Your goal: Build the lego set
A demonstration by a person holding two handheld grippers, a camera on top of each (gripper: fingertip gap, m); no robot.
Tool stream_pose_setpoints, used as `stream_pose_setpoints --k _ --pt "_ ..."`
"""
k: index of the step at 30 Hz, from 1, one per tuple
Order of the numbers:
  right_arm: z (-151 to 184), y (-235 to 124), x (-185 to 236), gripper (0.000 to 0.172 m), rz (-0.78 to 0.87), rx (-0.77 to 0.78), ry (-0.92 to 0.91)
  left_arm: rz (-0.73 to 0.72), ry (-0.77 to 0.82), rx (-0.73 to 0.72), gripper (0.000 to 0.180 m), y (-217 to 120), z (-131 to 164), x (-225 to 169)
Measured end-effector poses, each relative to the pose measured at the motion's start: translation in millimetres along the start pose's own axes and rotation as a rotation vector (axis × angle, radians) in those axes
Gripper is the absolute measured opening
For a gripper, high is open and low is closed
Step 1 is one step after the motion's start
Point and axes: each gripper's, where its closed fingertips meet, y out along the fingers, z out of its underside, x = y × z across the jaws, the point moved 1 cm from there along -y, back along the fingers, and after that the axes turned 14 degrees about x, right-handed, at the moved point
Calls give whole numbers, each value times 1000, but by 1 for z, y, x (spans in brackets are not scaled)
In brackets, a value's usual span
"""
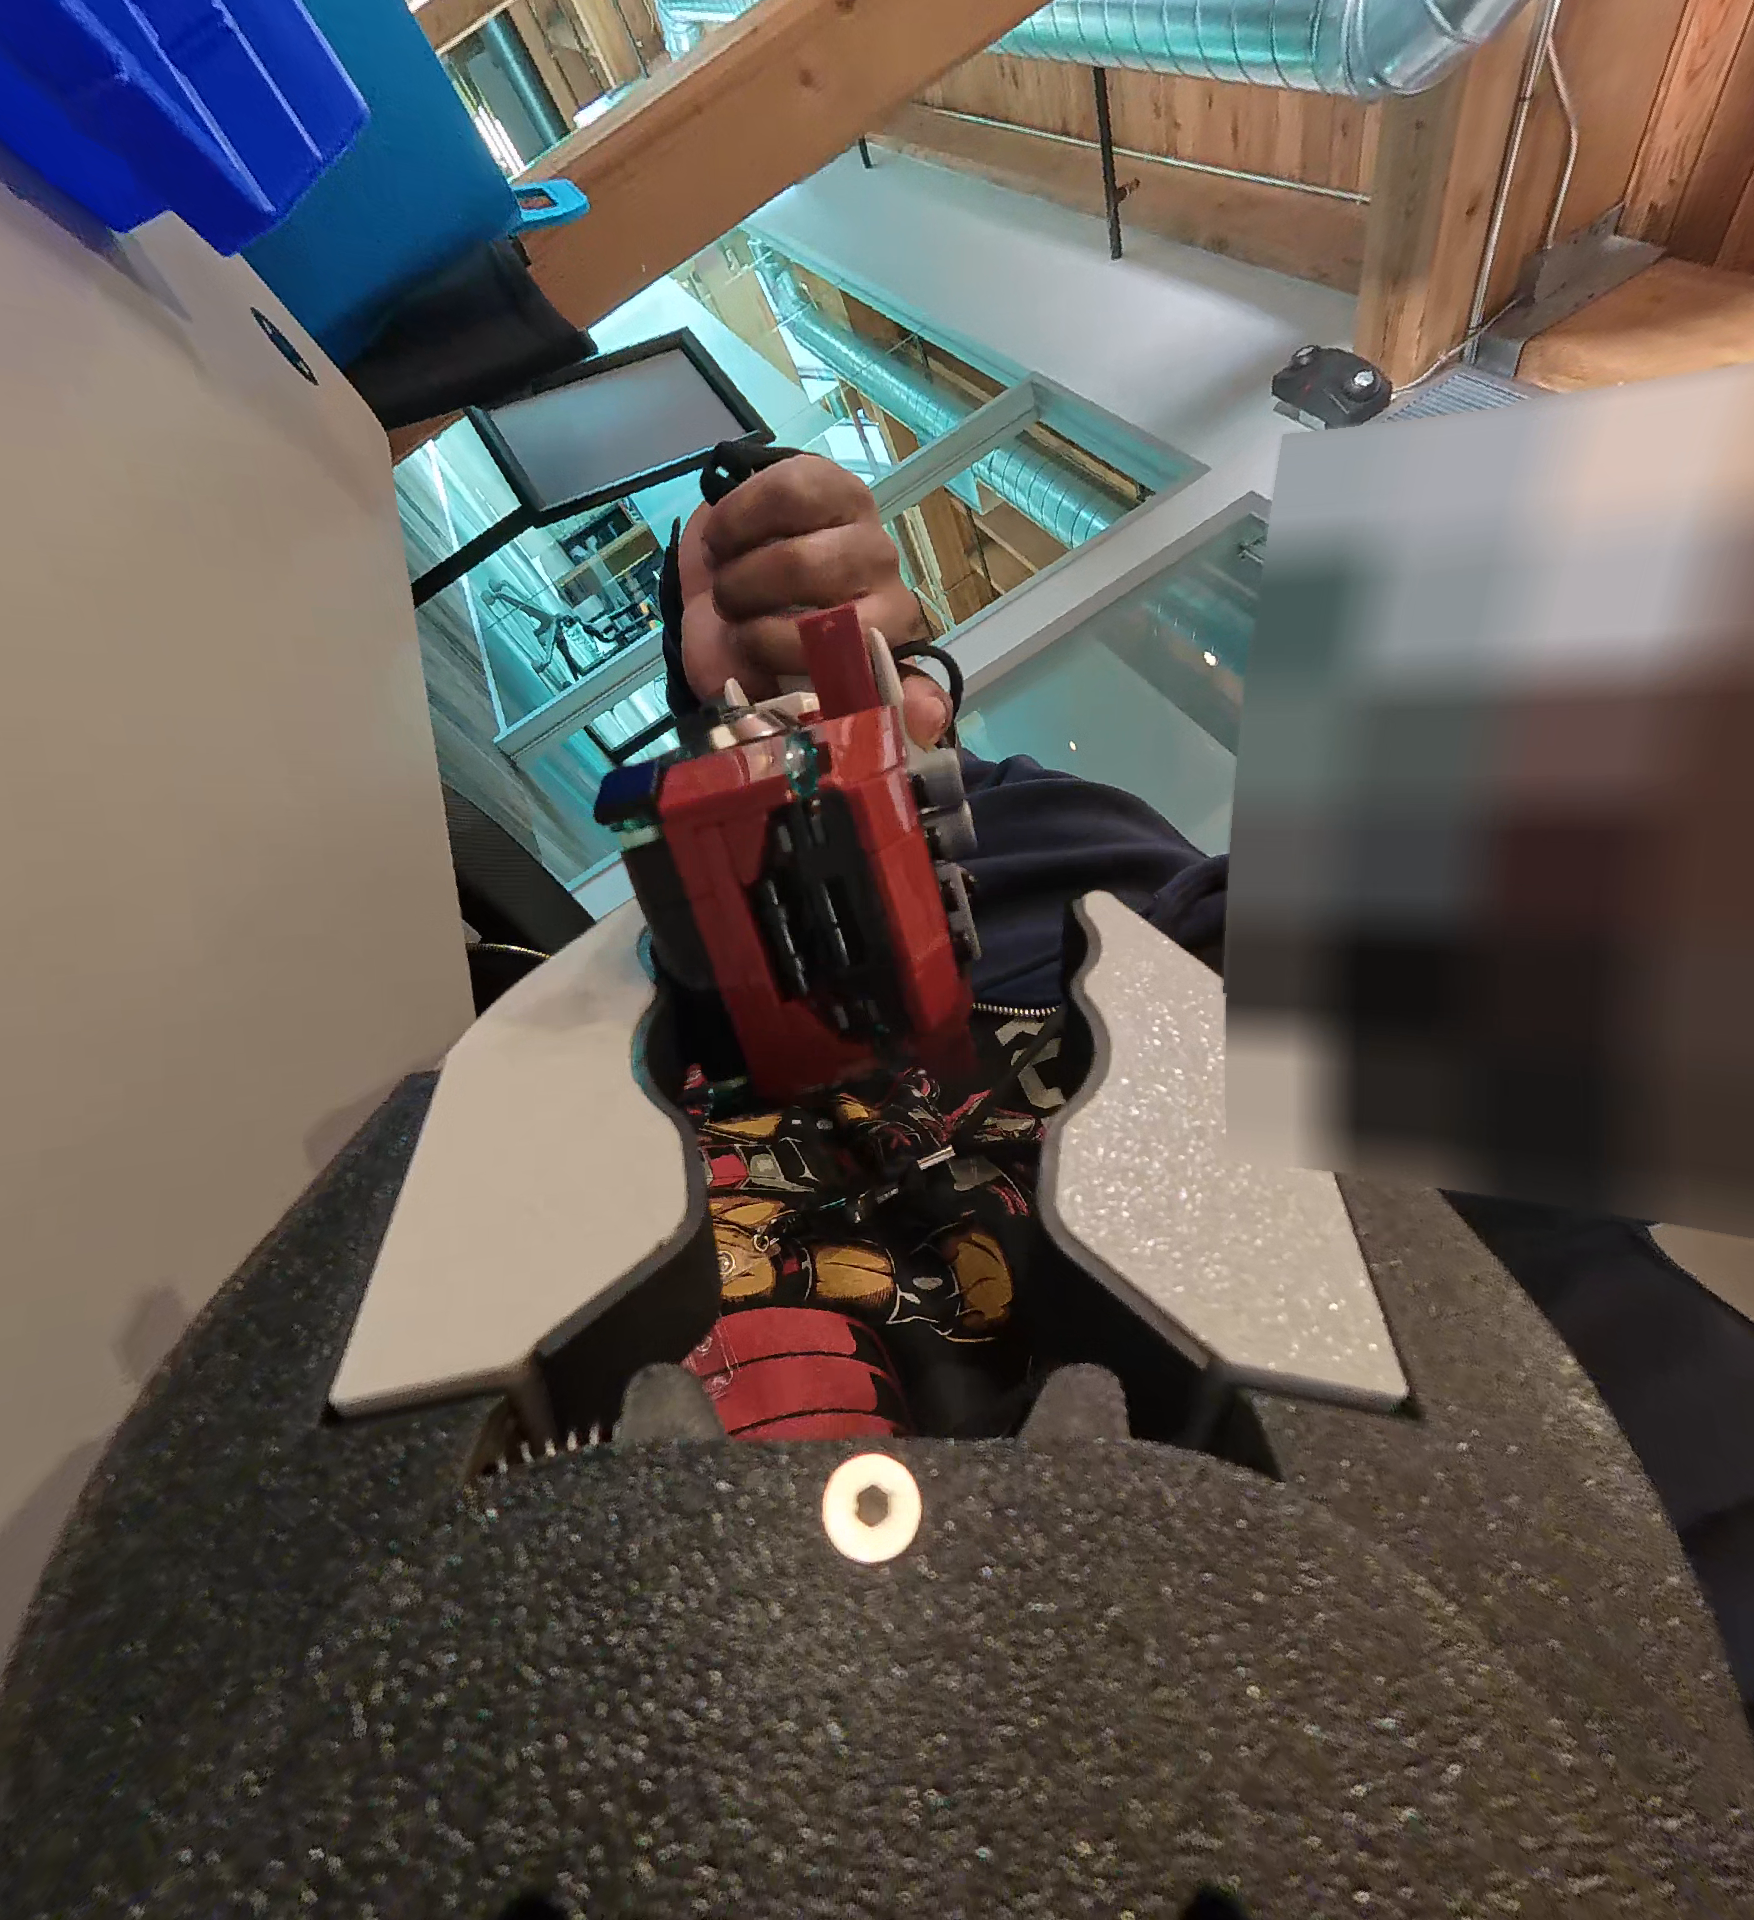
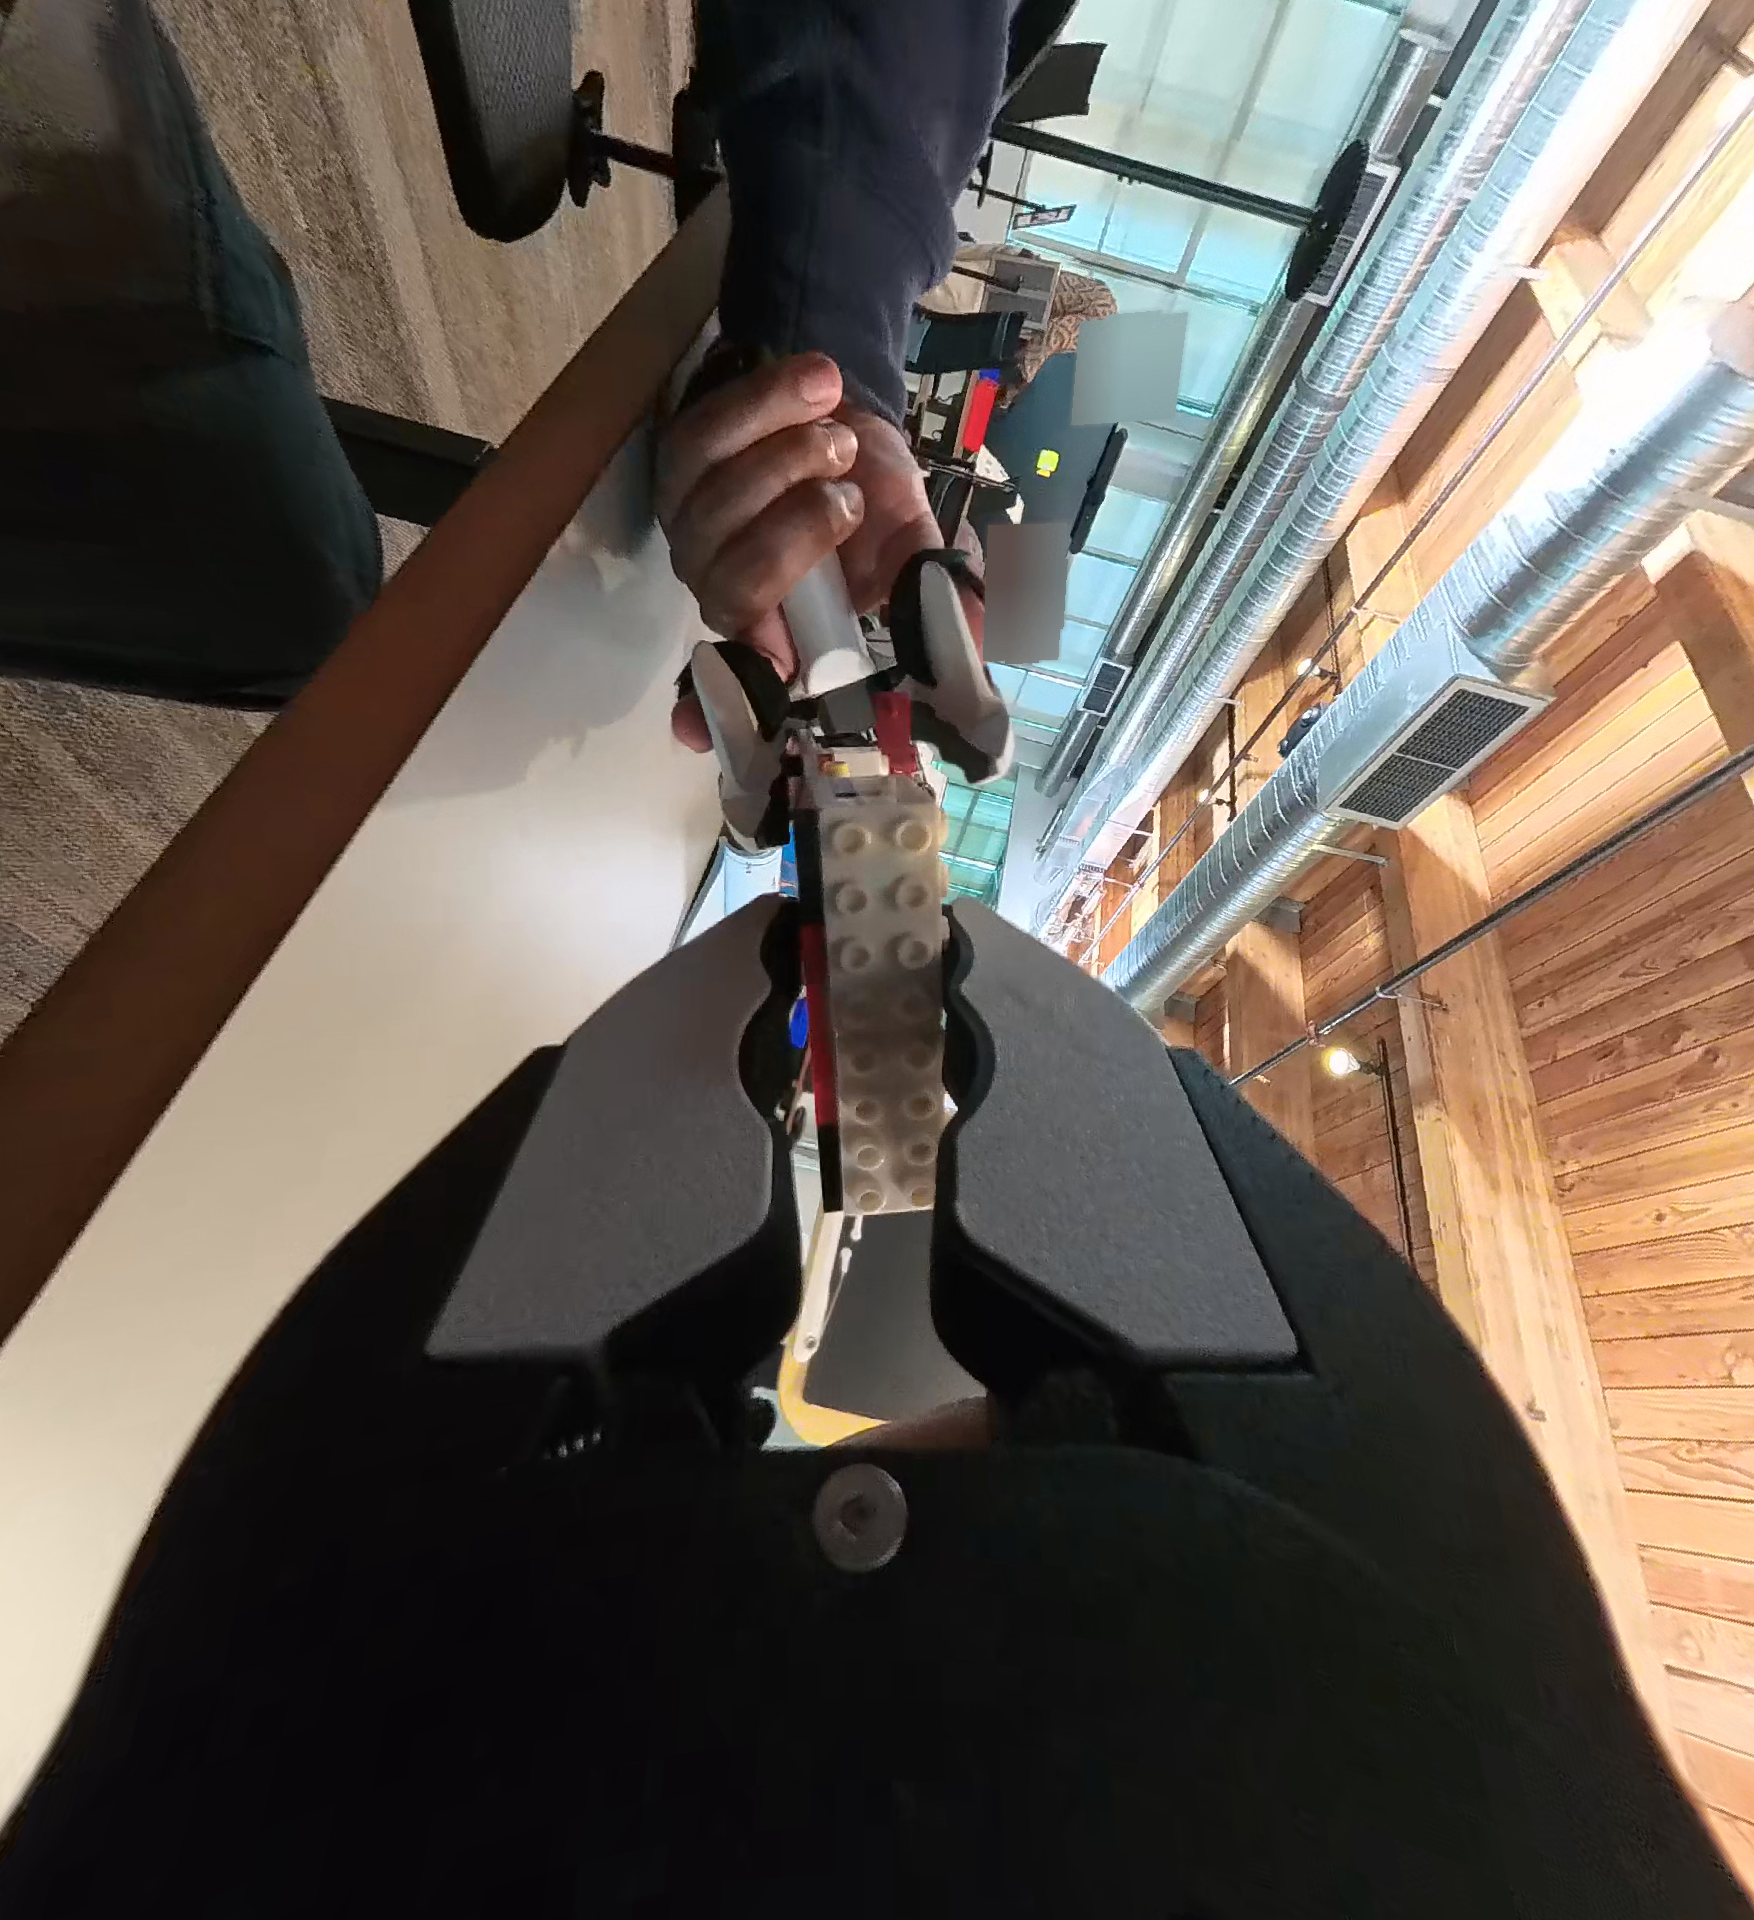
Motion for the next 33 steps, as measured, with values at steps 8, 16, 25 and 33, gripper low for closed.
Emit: stream_pose_setpoints --k 8,16,25,33 --pt "10 7 4 24 12 -14 -39 -10 -22 -2 64 -7 -11 8" --pt "22 20 6 24 18 -30 -40 -28 -36 -30 55 -16 -22 16" --pt "38 40 9 24 12 -42 -4 -75 -36 -88 57 -33 -38 25" --pt "75 70 23 24 -28 73 186 -95 -188 -308 53 -62 -50 37"
